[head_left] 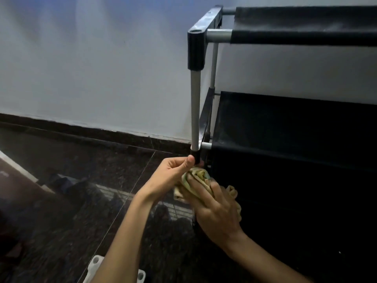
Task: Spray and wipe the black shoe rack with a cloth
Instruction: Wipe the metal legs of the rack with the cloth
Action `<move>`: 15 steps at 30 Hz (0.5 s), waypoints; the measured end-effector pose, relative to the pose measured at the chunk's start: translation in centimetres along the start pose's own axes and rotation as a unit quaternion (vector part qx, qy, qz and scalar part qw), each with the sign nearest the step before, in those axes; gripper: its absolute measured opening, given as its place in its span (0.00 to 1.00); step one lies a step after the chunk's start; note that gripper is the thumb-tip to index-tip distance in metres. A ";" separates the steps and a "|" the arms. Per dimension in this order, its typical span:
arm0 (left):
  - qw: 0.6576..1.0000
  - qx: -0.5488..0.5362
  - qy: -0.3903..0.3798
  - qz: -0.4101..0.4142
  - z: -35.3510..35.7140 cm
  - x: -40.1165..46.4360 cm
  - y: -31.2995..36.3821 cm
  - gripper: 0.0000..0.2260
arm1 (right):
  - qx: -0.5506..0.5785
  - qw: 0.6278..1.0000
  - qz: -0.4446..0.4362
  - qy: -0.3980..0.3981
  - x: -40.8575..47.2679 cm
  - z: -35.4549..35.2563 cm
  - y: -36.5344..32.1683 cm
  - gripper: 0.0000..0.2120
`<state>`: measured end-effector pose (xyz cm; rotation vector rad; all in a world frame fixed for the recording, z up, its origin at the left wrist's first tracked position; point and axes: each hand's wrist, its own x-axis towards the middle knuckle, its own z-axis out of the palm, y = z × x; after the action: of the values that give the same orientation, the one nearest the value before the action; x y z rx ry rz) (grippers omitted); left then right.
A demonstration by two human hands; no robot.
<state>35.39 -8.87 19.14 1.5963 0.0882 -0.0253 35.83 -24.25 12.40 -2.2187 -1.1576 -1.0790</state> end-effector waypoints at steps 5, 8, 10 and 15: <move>0.998 0.054 -0.013 -0.008 -0.7 1.1 -1.6 0.30 | -0.058 0.987 -0.032 -0.148 -3.2 2.8 -0.7 0.17; 0.997 0.075 -0.031 0.018 -0.9 1.7 -1.8 0.32 | -0.040 0.979 0.002 -0.200 -6.0 2.3 -0.7 0.17; 0.996 0.073 -0.043 0.029 -1.1 2.0 -2.0 0.32 | -0.021 0.992 0.009 -0.128 -5.9 1.9 -0.7 0.18; 0.995 0.082 -0.062 0.012 -1.5 2.2 -1.6 0.31 | -0.034 0.997 -0.016 -0.068 -1.7 2.6 0.1 0.17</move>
<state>37.46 -7.26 17.42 1.7559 -0.0301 -0.1147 36.46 -23.48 9.44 -2.3644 -1.2339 -1.0081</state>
